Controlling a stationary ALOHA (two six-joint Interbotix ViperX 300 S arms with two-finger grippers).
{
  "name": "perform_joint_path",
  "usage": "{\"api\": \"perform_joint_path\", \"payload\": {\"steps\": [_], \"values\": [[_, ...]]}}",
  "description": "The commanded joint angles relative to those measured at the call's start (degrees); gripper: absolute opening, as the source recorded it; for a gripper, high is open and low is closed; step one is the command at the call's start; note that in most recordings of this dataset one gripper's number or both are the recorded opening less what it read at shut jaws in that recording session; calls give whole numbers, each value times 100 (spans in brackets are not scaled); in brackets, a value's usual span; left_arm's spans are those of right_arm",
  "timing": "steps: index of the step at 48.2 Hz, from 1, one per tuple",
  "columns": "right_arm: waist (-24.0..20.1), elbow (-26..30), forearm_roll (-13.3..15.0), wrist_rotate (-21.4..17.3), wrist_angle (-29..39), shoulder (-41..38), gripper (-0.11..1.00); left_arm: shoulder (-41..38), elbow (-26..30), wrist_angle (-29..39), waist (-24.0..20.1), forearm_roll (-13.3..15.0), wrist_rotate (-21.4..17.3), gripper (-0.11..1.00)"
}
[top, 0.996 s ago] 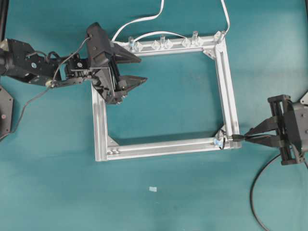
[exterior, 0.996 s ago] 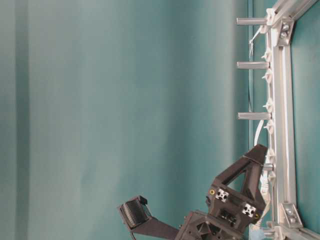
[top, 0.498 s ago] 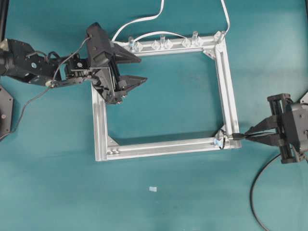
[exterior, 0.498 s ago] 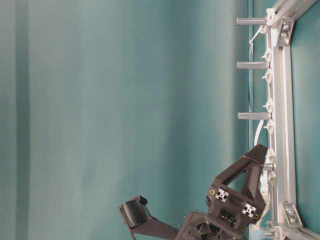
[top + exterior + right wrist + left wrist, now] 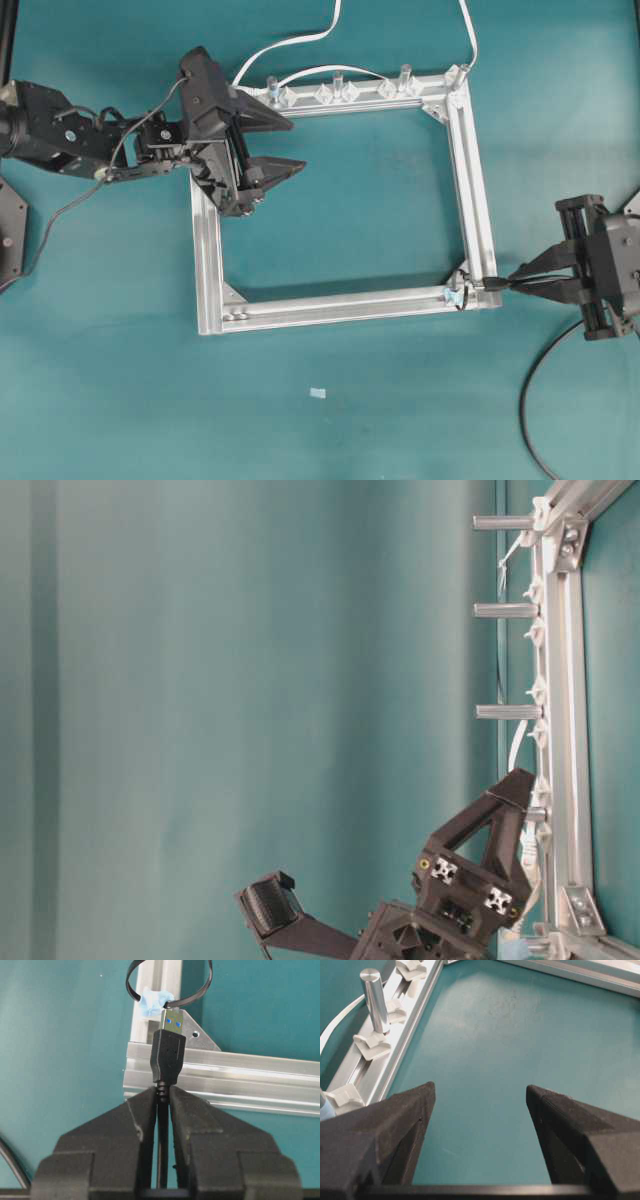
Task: Insert the wire through the string loop located on the right side.
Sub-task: 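Push the USB plug leftward through the black zip-tie loop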
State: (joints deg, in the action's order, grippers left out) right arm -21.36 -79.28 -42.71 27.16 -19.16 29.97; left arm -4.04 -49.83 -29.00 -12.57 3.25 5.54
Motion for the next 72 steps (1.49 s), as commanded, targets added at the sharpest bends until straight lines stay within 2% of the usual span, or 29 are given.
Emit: {"api": "perform_joint_path", "payload": {"steps": [1,24,43,56,72], "values": [[9,88,18,9,-44,18,11,149,88,-18,-9,9,9,76],[9,229,18,26,-62,-18,11,158,123,-18,-9,9,9,76],[9,650,211,26,-237,-729,11,141,229,-18,35,0,-9,76],[26,914,202,26,-413,-1266,11,35,475,-18,334,9,-9,76],[141,1099,211,26,-545,-1521,11,-308,923,53,844,9,-9,76]]}}
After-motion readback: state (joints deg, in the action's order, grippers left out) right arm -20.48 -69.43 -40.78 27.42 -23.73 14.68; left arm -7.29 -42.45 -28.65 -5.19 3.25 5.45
